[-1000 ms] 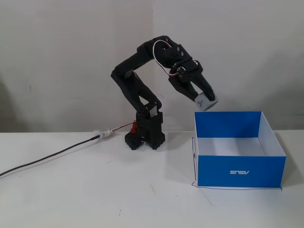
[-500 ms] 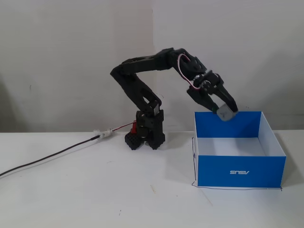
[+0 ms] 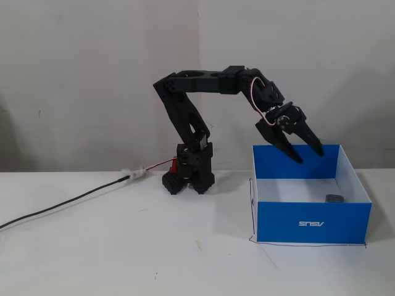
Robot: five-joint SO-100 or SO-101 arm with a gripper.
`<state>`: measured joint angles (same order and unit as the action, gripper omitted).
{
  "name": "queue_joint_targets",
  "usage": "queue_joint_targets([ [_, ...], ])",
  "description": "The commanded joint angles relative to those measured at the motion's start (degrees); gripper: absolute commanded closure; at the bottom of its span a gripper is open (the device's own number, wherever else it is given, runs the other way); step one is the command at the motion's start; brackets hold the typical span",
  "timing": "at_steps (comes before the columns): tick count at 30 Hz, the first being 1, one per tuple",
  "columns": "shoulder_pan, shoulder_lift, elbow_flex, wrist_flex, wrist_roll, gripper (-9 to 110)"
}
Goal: Pick the gray block and keep it in the box.
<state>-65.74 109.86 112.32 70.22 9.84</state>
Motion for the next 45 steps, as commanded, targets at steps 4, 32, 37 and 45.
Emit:
queue_joint_targets([
  [4, 4.57, 5.62, -10.2, 5.45, 0.7, 98],
  [32, 48.69, 15.73, -10.63, 6.15, -4.83, 101],
  [37, 53.53, 24.52, -1.05, -0.18, -7.73, 101],
  [45, 59.33, 37.71, 13.97, -7.12, -10.99, 101],
])
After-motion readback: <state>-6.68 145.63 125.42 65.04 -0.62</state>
